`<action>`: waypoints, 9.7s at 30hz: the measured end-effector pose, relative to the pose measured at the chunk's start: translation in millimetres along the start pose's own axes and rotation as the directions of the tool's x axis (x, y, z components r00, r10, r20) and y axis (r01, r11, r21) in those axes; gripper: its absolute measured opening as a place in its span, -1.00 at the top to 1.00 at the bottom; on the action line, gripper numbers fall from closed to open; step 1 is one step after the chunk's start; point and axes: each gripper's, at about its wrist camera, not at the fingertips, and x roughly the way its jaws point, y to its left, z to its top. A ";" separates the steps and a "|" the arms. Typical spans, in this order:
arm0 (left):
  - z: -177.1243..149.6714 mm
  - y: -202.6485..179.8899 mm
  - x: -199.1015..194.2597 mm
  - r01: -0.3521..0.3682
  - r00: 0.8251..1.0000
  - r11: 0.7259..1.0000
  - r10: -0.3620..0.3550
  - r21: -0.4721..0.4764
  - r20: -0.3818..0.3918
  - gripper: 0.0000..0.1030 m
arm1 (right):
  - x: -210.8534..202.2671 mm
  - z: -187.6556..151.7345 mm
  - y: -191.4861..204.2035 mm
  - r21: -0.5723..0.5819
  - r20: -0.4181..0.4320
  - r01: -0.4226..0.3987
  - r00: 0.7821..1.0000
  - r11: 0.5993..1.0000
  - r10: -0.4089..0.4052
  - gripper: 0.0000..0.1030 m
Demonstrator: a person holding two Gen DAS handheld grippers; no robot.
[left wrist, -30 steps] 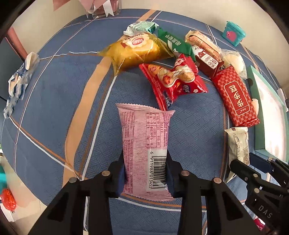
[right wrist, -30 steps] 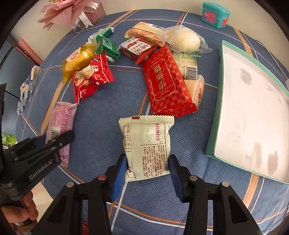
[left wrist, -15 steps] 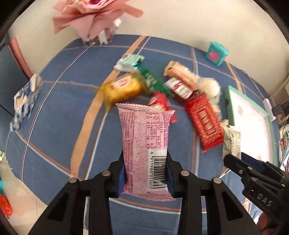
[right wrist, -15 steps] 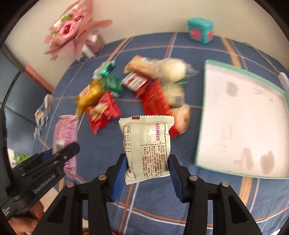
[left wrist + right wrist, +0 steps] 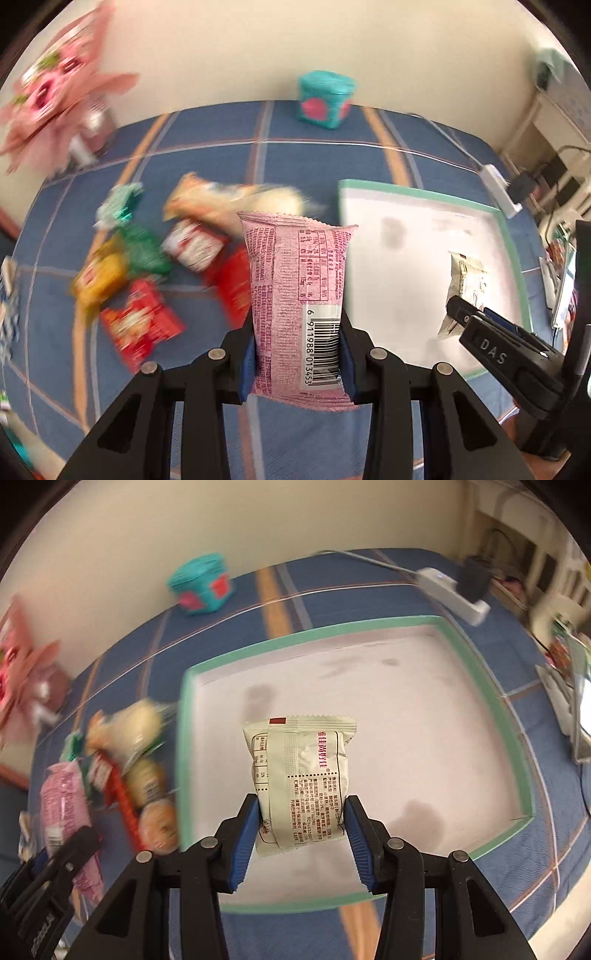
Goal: Organize snacks
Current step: 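Carry both packets into the white tray and open both tools, then grasp the red candy packet with the left tool while the right tool grasps the long red stick, then carry the red candy packet and red stick over the white tray, then open the right tool to drop the red stick while the left tool releases the candy packet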
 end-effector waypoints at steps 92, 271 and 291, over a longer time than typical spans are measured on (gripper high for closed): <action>-11.9 192.1 38.9 -0.152 0.980 0.858 0.067 -0.491 -0.188 -0.87 | 45.1 -47.0 187.1 -0.532 -0.102 -0.121 0.992 0.838 0.078 -0.86; 21.1 26.1 -2.0 -0.093 0.996 0.976 0.093 -0.199 -0.007 -0.42 | -5.7 42.2 -41.7 -0.024 0.029 0.040 0.999 0.999 -0.039 -0.05; 17.6 71.4 -0.7 -0.116 0.993 0.939 0.114 -0.323 -0.023 -0.80 | -1.7 33.7 -10.5 -0.134 0.037 0.018 0.999 0.991 -0.013 -0.78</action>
